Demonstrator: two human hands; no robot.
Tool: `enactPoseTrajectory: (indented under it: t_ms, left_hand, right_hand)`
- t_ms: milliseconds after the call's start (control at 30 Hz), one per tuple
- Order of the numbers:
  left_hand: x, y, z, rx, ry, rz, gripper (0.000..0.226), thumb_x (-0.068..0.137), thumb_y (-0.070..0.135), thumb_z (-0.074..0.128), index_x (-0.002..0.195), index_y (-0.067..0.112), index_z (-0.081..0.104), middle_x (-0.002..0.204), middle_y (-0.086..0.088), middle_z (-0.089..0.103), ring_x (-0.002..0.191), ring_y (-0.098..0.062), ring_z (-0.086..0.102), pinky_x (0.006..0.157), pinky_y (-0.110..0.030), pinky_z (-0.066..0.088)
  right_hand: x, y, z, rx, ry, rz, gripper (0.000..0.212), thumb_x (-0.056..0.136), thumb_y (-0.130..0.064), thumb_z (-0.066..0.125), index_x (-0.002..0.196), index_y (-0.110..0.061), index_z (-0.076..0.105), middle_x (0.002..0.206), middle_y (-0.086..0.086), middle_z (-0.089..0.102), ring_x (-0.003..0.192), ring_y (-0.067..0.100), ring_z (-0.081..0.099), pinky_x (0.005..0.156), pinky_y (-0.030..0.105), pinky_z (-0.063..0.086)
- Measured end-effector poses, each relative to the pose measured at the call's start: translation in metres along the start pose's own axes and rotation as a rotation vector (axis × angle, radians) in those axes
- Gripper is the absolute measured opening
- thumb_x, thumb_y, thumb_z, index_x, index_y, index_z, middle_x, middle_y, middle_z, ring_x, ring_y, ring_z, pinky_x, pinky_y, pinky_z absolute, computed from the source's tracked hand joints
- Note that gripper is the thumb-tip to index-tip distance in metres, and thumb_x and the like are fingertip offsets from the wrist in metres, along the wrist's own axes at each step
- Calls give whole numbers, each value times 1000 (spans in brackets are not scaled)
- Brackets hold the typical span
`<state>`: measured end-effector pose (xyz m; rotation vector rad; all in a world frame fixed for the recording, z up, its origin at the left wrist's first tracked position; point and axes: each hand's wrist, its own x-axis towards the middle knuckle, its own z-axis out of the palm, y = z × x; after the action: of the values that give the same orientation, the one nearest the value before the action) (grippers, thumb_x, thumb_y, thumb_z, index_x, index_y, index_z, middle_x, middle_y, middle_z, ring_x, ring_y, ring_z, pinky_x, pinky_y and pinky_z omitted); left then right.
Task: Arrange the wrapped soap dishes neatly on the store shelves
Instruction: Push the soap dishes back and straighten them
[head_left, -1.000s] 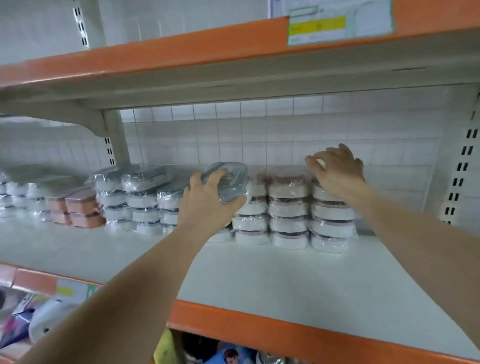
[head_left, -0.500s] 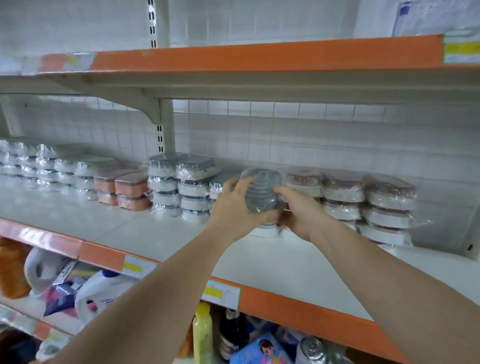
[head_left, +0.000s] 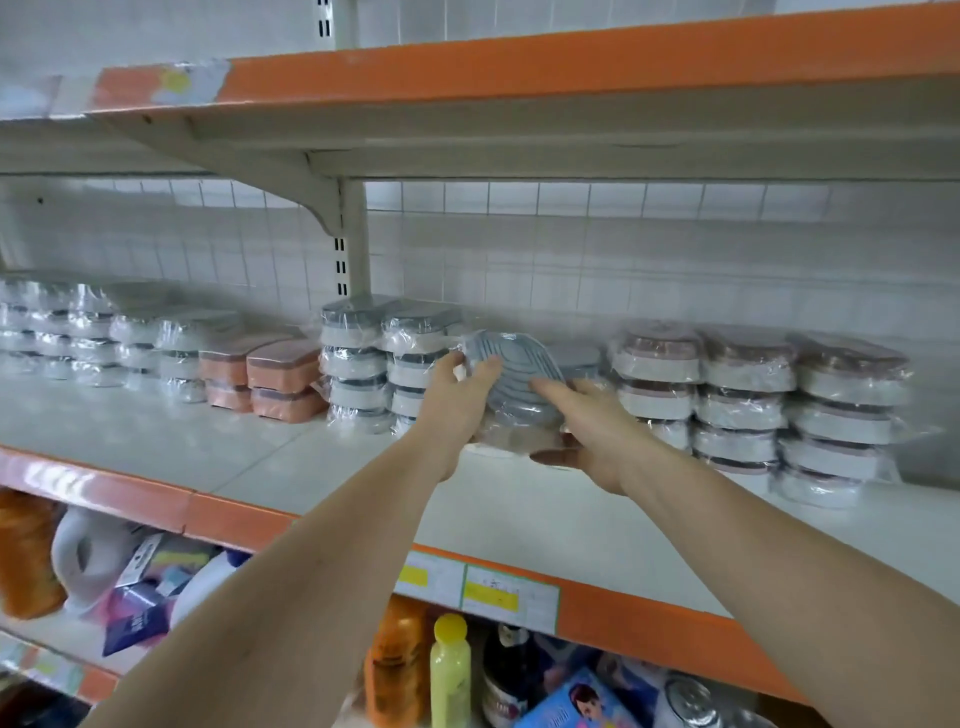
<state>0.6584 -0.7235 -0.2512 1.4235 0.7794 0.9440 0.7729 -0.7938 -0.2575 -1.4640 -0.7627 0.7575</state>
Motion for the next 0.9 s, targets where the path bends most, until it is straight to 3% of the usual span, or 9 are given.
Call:
enactPoseTrajectory:
  t_ms: [100, 167, 233, 300, 433, 533, 667, 800, 900]
  left_hand:
    - [22, 1, -28, 177, -142, 44, 49, 93, 47, 45, 137, 27, 37, 114, -2, 58, 93, -24, 61, 85, -39, 53]
    - [38, 4, -52, 371, -187, 148, 41, 96, 41, 43, 133, 24, 42, 103, 1, 58, 93, -24, 61, 85, -35, 50]
    - [55, 7, -74, 497, -199, 244, 34, 97, 31, 45, 129, 22, 48, 105, 1, 59, 99, -22, 60, 84, -30, 46]
    - [72, 10, -89, 569, -227, 276, 30, 96, 26, 48, 126, 22, 51, 105, 3, 60, 94, -19, 61, 72, -24, 46]
    - [95, 11, -102, 643, -292, 290, 28, 95, 26, 50, 122, 23, 55, 103, 6, 59, 95, -20, 63, 55, -22, 41]
    - [104, 5, -105, 657, -317, 324, 28, 94, 25, 51, 120, 21, 57, 111, 3, 60, 97, -17, 59, 68, -23, 41]
    - [111, 1, -109, 659, -354, 355, 29, 94, 26, 51, 122, 20, 57, 113, 3, 60, 96, -14, 57, 78, -21, 39]
    - [116, 5, -108, 647, -391, 363, 28, 95, 24, 50, 121, 19, 57, 109, 1, 59, 92, -16, 57, 65, -16, 40]
    - [120, 6, -109, 639, -397, 378, 25, 94, 25, 51, 118, 20, 58, 103, 3, 59, 85, -13, 56, 57, -10, 38]
  right_hand:
    - [29, -12, 21, 114, 152, -65, 29, 87, -22, 61, 116, -17, 56, 110, 6, 65, 86, 22, 63, 69, 32, 53]
    - [51, -23, 34, -32, 330, -148, 41, 86, -24, 61, 126, -18, 52, 125, 6, 58, 100, 24, 60, 85, 36, 51]
    - [69, -34, 47, -178, 450, -187, 50, 91, -27, 54, 138, -19, 41, 131, 6, 51, 103, 24, 54, 81, 29, 49]
    - [86, -43, 60, -251, 513, -196, 47, 96, -30, 46, 140, -18, 37, 130, 9, 51, 96, 24, 51, 74, 27, 45]
    - [108, -40, 79, -555, 514, -196, 57, 96, -43, 40, 142, -12, 31, 143, 16, 35, 130, 32, 36, 107, 38, 32]
    - [105, -19, 83, -881, 592, -292, 61, 93, -46, 45, 143, -15, 29, 141, 18, 29, 130, 36, 31, 103, 40, 33]
    - [107, -7, 85, -1030, 740, -370, 47, 97, -40, 39, 137, -15, 43, 131, 18, 42, 118, 34, 40, 88, 35, 39]
    - [114, -27, 89, -1084, 636, -217, 44, 101, -34, 26, 137, -13, 41, 137, 18, 40, 124, 36, 35, 96, 37, 34]
    - [120, -41, 90, -946, 540, -231, 52, 98, -43, 34, 140, -12, 35, 142, 18, 35, 130, 35, 30, 103, 39, 31]
